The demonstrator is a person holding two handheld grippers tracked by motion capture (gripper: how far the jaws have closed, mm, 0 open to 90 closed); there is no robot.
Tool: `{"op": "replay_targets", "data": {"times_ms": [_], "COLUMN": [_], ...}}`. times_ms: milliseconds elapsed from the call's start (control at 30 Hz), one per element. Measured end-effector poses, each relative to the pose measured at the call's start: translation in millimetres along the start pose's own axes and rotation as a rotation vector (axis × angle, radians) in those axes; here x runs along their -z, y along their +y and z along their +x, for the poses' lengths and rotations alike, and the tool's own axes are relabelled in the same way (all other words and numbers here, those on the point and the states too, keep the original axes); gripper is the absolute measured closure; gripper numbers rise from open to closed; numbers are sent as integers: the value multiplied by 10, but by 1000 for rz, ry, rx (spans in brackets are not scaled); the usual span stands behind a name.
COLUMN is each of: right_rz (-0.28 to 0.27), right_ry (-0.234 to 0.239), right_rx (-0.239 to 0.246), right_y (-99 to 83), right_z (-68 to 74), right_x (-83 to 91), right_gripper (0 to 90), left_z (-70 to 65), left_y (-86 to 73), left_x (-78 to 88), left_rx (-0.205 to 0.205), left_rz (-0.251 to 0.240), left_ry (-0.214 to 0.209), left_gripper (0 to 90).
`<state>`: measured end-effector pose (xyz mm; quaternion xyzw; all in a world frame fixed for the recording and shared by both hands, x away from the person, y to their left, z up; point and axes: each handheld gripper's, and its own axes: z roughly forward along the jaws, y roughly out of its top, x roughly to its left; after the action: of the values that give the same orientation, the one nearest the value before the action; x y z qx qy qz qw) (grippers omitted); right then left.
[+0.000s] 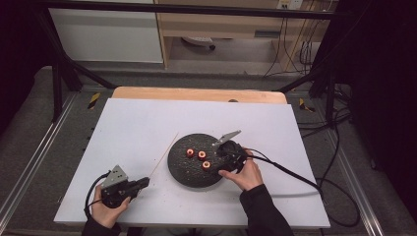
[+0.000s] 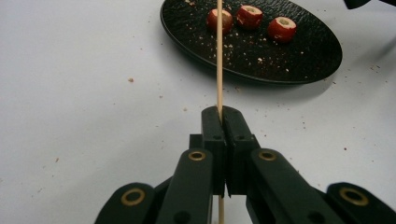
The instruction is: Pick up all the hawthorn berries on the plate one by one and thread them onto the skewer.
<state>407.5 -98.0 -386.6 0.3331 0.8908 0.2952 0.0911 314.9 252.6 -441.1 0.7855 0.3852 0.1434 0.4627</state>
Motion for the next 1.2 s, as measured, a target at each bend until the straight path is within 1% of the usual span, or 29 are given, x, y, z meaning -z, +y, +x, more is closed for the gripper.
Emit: {"op": "replay_targets", "data": {"times_ms": [100, 200, 233, 267, 433, 467, 533, 633, 733, 800, 867, 967, 1000, 1033, 1067, 1100, 1200], "right_rz": [34, 79, 103, 103, 141, 152, 163, 176, 199, 218, 220, 234, 241, 248, 245, 245, 254], "right_ry": [15, 25, 36, 36, 59, 61, 68, 93, 102, 93, 96, 107, 110, 101, 104, 109, 110], "right_rx": [7, 11, 9, 9, -24, -15, -13, -36, -38, -36, -40, -43, -52, -41, -51, -46, -57], "right_y": [83, 156, 194, 194, 263, 272, 289, 307, 305, 303, 304, 305, 306, 307, 310, 309, 318], "right_z": [5, 7, 4, 4, -22, -29, -37, -63, -74, -78, -83, -86, -80, -81, -69, -72, -71], "right_x": [-65, -144, -191, -191, -280, -298, -342, -395, -430, -445, -455, -485, -492, -499, -501, -505, -511], "right_gripper": [201, 244, 278, 278, 376, 392, 434, 491, 520, 534, 560, 573, 578, 597, 600, 600, 603], "left_z": [4, 2, 2, 1, -7, -7, -6, -6, -9, -10, -11, -10, -10, -10, -10, -9, -12], "left_y": [-5, -3, -4, -2, -1, 0, -1, -1, 0, 1, 1, 1, 0, 0, 0, 0, 1], "left_x": [-2, -2, -5, -7, -11, -11, -10, -8, -12, -11, -12, -19, -21, -22, -23, -23, -22], "left_rx": [2, 1, 1, 3, 0, -1, -1, -2, -4, -4, -5, -5, -5, -6, -7, -7, -8], "left_rz": [-1, -3, -2, 0, 1, 1, 2, 2, 2, 2, 5, 9, 10, 12, 12, 12, 12], "left_ry": [2, 1, 2, 3, -1, -2, -2, -1, -2, -2, -2, -2, -2, -2, -2, -2, -2], "left_gripper": [882, 882, 882, 882, 882, 882, 882, 882, 882, 882, 882, 882, 882, 882, 882, 882, 882]}}
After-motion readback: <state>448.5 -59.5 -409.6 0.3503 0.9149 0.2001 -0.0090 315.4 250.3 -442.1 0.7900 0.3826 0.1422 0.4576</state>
